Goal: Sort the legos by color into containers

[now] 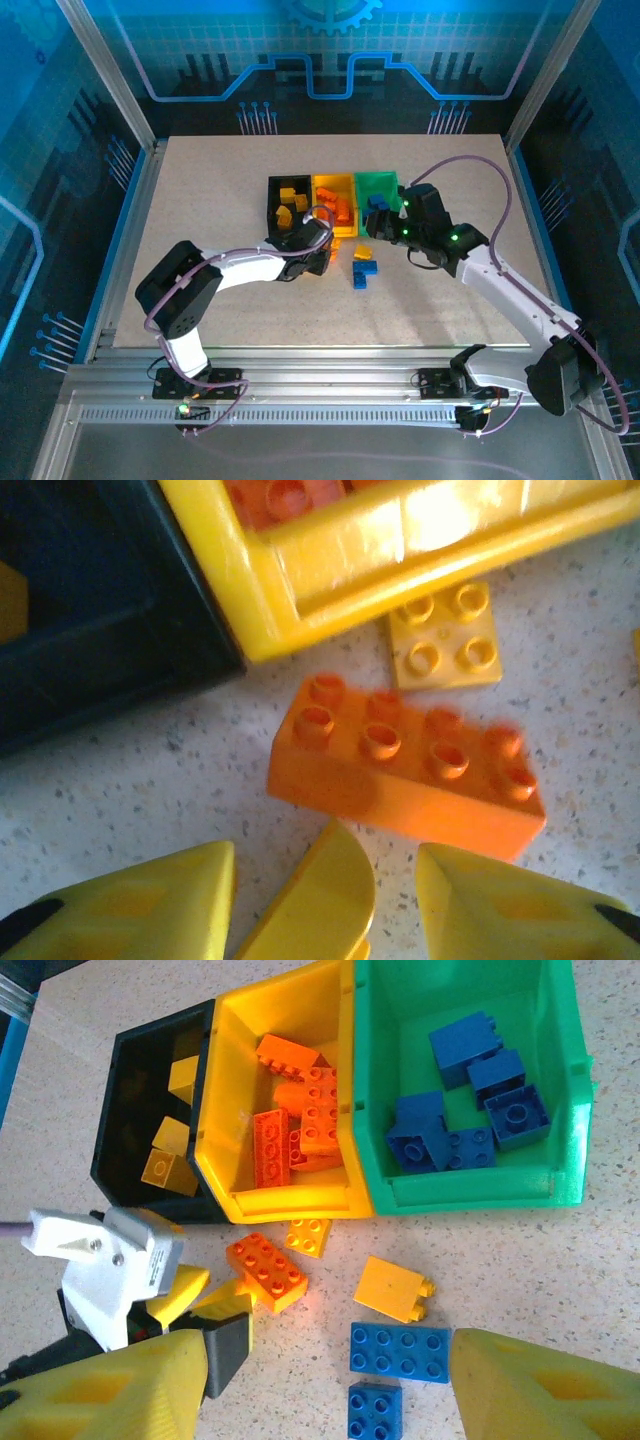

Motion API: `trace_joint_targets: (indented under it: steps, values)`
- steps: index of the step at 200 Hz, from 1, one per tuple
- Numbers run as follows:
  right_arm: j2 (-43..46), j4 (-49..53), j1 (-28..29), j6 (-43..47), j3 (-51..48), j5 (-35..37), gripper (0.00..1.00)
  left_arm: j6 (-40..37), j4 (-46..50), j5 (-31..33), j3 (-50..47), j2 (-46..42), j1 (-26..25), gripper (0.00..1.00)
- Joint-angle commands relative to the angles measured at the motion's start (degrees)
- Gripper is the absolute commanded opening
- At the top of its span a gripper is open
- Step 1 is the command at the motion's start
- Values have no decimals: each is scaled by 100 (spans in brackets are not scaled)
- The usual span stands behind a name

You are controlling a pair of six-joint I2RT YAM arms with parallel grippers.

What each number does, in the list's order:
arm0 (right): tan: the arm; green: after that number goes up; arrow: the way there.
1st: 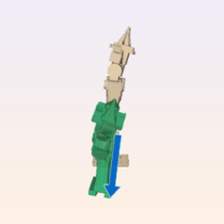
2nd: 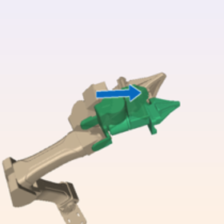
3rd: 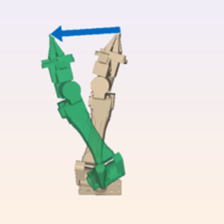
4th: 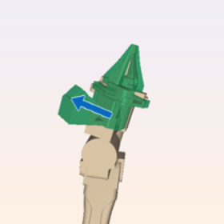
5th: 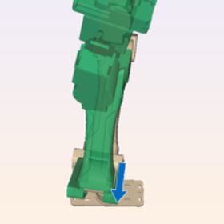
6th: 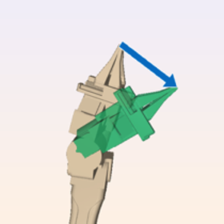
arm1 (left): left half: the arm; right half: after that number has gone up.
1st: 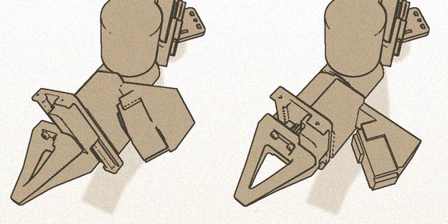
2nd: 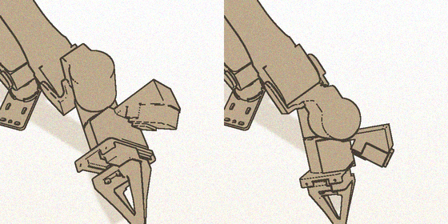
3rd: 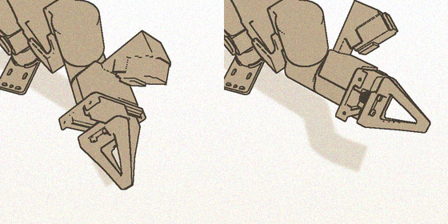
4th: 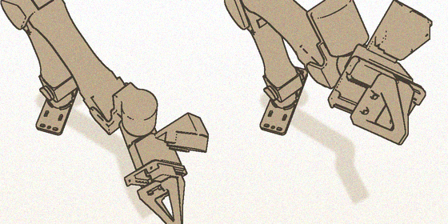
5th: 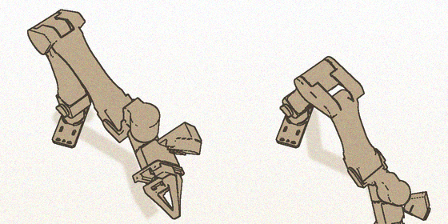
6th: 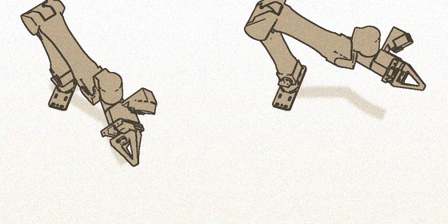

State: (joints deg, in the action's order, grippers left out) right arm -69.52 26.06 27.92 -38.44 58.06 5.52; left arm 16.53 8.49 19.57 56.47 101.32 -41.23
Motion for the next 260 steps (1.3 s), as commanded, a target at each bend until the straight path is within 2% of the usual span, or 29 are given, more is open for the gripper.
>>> trace_joint_targets:
  steps: [1, 13, 30, 66, 91, 115, 148, 171, 215, 260]
  values:
    - [114, -15, -110, -72, -65, -52, 67, 145, 267, 186, -183, 100, -125, 54]
    - [135, 14, -129, -72, -67, -49, 67, 220, 267, 189, -252, 1, -137, 60]
    - [183, 12, -146, -84, -105, -47, 67, 245, 277, 167, -303, -166, -170, 61]
    - [269, 19, -208, -80, -159, -80, 67, 339, 395, 150, -351, -189, -173, 47]
    - [294, 17, -228, -94, -219, -69, 67, 416, 391, 179, -402, -229, -174, 30]
    - [307, 13, -239, -110, -269, -69, 67, 540, 408, 142, -444, -576, -177, 18]
    - [359, -9, -269, -134, -323, -97, 67, 772, 564, 134, -321, -1404, -153, 15]
    - [377, -51, -279, -160, -376, -129, 67, 913, 866, 171, 122, -1717, 130, 16]
    - [307, -86, -287, -199, -448, -179, 67, 985, 1202, 222, 1282, -802, 1114, 15]
    - [382, 7, -297, -158, -489, -324, 67, 1013, 1415, 242, 2482, 474, 1594, 15]
